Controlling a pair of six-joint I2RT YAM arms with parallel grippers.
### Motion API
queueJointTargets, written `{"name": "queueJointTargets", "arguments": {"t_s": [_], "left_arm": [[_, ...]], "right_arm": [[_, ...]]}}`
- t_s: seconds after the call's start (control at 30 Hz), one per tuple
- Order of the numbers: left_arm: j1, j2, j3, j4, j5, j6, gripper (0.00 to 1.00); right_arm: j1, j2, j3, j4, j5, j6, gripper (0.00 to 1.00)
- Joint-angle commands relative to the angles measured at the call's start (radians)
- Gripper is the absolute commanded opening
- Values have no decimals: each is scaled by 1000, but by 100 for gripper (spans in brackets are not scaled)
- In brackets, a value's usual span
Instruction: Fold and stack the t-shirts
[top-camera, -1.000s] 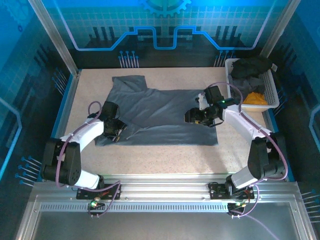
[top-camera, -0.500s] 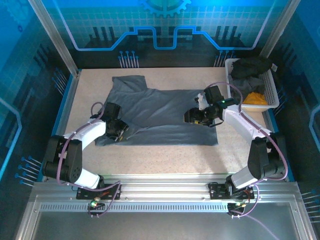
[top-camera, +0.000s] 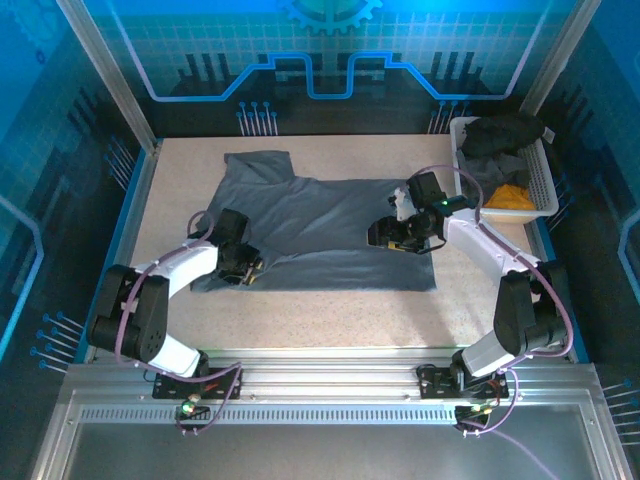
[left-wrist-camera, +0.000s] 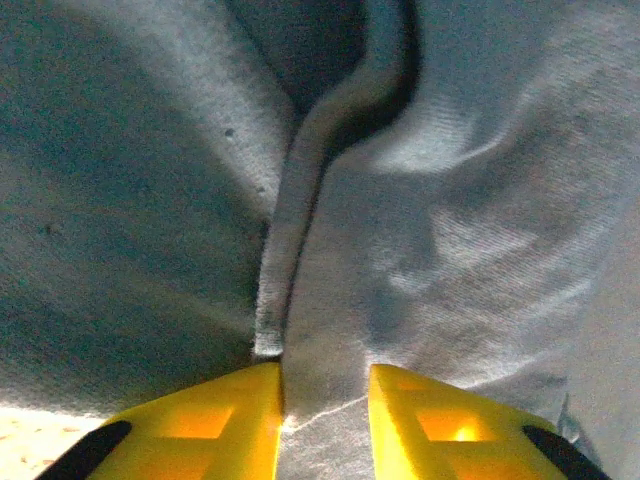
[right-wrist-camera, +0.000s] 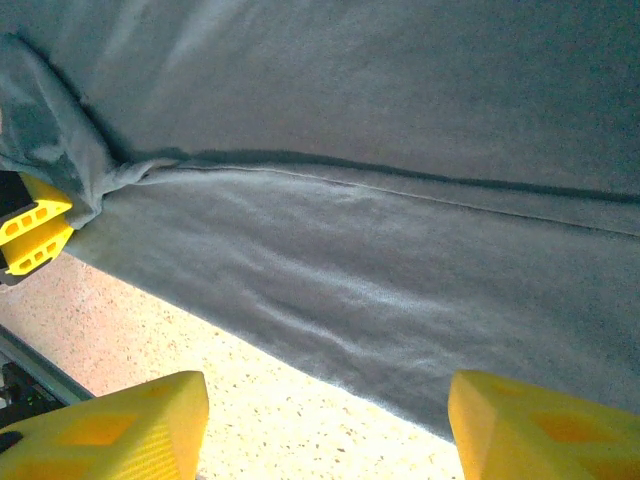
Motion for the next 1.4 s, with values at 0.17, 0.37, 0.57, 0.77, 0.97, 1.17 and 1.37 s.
{"name": "queueJointTargets", "arguments": {"t_s": [0.17, 0.37, 0.57, 0.77, 0.97, 1.17, 1.37], "left_arm": [[-11, 7, 46, -26, -6, 5, 0], [-14, 18, 153, -72, -46, 82, 0], [-14, 138, 315, -78, -39, 182, 0], [-17, 313, 538, -136, -23, 296, 0], [-38, 466, 737, -264, -8, 434, 0], [-57, 550, 821, -351, -3, 563, 1], [-90, 545, 836, -264, -2, 673, 16]], "right_arm": [[-6, 12, 18, -19, -16, 6, 65], [-10, 23, 37, -23, -13, 8, 64], [-23, 32, 70, -31, -15, 19, 64], [-36, 43, 89, -49, -17, 18, 63], [-43, 46, 84, -58, -24, 18, 63], [-47, 63, 85, -65, -34, 19, 63], [-45, 84, 90, -63, -42, 19, 63]]}}
